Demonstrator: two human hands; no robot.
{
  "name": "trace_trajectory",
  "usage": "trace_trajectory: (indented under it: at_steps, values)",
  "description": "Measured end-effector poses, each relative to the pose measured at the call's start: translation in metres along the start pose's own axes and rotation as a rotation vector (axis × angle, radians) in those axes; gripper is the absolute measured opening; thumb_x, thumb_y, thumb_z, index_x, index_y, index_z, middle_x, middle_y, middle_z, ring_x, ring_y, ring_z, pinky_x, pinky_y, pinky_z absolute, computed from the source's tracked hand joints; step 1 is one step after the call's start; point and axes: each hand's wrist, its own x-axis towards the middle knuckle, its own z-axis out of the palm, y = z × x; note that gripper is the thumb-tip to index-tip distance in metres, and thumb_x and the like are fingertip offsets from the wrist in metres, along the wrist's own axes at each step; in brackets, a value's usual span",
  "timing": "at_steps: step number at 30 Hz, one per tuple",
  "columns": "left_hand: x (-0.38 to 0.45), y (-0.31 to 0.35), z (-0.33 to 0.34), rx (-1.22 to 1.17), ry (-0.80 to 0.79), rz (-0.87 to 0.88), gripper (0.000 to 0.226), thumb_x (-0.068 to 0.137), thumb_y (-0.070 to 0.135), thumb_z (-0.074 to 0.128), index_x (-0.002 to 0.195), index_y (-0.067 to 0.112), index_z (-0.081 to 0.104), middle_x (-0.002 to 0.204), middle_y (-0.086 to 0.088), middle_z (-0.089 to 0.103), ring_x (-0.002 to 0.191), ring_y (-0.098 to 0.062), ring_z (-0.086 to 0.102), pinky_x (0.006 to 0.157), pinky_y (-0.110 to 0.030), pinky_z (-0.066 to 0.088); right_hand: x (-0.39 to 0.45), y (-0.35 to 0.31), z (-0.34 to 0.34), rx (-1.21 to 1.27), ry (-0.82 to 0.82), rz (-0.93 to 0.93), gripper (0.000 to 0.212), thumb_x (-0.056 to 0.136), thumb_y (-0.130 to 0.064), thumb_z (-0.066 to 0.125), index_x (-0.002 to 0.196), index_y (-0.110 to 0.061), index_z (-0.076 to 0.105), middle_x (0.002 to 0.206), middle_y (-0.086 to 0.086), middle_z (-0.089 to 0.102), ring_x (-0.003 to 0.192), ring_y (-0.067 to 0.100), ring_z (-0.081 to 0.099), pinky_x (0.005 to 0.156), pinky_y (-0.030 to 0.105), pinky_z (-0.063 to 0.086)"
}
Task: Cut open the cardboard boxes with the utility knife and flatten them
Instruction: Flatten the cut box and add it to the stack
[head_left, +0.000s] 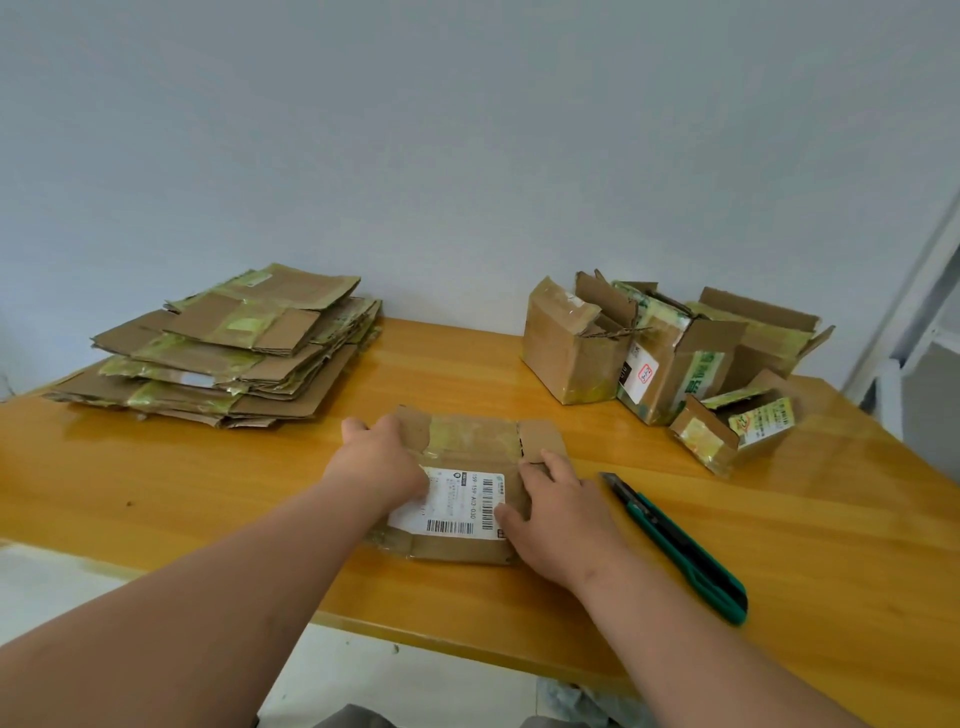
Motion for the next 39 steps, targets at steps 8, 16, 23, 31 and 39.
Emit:
trace_trajectory:
  at_steps: [8,16,23,31,39]
  values:
    - [-0.002,-0.013,-0.004,-0.321,-0.133,-0.041,0.1,0.076,0.013,0.08,0.151,0.021,0.015,0.108,-0.012,0.058,0.083,-0.028,0.07,0.068,-0.044,0.061,0.008,-0.018,-0.007,0.034,0.062,0.152,0.067,0.086,-0.052,0.06,0.147,-0.037,0.04,0.157,0.001,0.024,0.125,0.03,0.049,0.094,0.036,0.05]
    - [0.004,-0.025,-0.018,-0.485,-0.169,-0.046,0.048,0.079,0.0,0.069,0.121,0.011,0.047,0.103,-0.013,0.065,0.091,-0.031,0.068,0.077,-0.046,0.059,0.009,-0.016,-0.003,0.269,0.316,0.06,0.052,0.086,-0.032,0.068,0.136,-0.028,0.056,0.129,-0.006,0.037,0.112,0.018,0.052,0.094,0.036,0.051]
    - [0.001,-0.026,-0.038,-0.562,-0.081,0.027,0.035,0.095,0.012,0.046,0.126,0.027,0.038,0.098,-0.011,0.065,0.087,-0.031,0.069,0.075,-0.046,0.06,0.016,-0.032,-0.001,0.443,0.366,-0.089,0.045,0.091,-0.014,0.067,0.134,-0.018,0.058,0.129,-0.003,0.034,0.114,0.01,0.044,0.085,0.006,0.036]
    - [0.012,-0.052,-0.068,-0.712,-0.038,0.081,0.059,0.092,0.004,0.058,0.136,0.038,0.037,0.098,-0.011,0.069,0.076,-0.032,0.073,0.071,-0.056,0.058,0.031,-0.059,-0.006,0.517,0.329,-0.087,0.041,0.094,-0.018,0.064,0.134,-0.02,0.056,0.135,0.002,0.037,0.106,0.008,0.041,0.086,0.017,0.038]
    - [0.041,-0.077,-0.107,-0.836,0.197,0.11,0.057,0.087,0.004,0.068,0.126,0.039,0.045,0.106,-0.005,0.065,0.08,-0.028,0.072,0.064,-0.049,0.061,0.061,-0.102,-0.008,0.563,0.215,-0.151,0.06,0.089,-0.026,0.069,0.144,-0.026,0.044,0.135,0.0,0.04,0.101,0.005,0.04,0.066,0.005,0.036]
